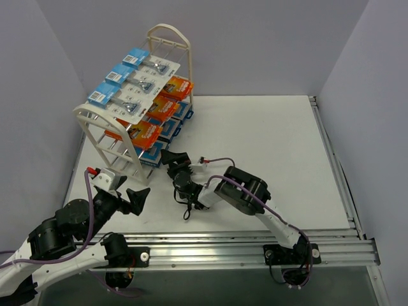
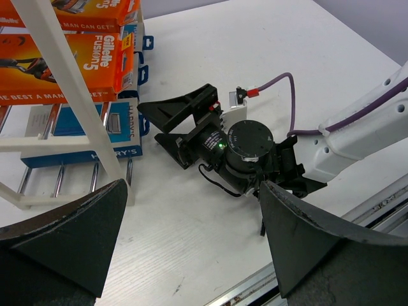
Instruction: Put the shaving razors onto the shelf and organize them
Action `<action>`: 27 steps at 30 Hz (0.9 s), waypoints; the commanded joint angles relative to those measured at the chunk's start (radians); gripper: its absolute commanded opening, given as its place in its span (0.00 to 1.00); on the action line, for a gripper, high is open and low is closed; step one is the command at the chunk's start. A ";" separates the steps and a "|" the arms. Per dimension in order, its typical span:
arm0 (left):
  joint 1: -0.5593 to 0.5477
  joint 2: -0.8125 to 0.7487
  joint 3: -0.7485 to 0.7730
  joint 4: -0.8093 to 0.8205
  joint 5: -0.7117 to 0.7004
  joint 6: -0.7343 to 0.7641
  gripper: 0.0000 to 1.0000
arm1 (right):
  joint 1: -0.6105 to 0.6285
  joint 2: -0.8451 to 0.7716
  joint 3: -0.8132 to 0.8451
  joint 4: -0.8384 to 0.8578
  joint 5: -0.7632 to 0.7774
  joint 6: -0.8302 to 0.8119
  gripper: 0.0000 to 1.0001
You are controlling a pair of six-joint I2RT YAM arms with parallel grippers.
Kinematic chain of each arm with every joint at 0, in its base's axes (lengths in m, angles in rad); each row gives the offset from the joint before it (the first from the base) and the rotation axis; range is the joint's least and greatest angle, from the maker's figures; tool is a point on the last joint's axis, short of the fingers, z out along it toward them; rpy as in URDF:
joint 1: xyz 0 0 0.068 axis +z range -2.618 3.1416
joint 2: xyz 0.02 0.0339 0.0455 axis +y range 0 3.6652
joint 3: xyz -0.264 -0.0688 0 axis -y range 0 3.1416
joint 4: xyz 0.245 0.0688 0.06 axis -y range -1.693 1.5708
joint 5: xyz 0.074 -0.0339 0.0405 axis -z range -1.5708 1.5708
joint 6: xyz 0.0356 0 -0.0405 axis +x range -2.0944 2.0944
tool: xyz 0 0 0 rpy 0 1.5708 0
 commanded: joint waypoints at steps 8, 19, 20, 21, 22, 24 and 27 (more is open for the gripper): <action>-0.011 -0.006 0.021 0.009 -0.021 -0.001 0.94 | -0.009 -0.165 -0.208 0.187 0.075 -0.062 1.00; -0.011 -0.032 0.015 0.020 -0.047 0.002 0.94 | -0.202 -0.307 -0.339 0.074 -0.432 -0.145 1.00; -0.010 -0.032 0.015 0.020 -0.049 0.002 0.94 | -0.218 -0.331 -0.348 0.040 -0.474 -0.157 1.00; -0.010 -0.026 0.014 0.021 -0.050 0.005 0.94 | -0.231 -0.360 -0.377 -0.035 -0.503 -0.203 1.00; -0.010 -0.022 0.014 0.021 -0.053 0.006 0.94 | -0.241 -0.430 -0.388 -0.089 -0.523 -0.232 1.00; -0.007 -0.005 0.015 0.020 -0.056 0.009 0.94 | -0.273 -0.501 -0.389 -0.290 -0.582 -0.306 1.00; -0.001 0.012 0.015 0.021 -0.058 0.017 0.94 | -0.313 -0.597 -0.292 -0.606 -0.706 -0.523 1.00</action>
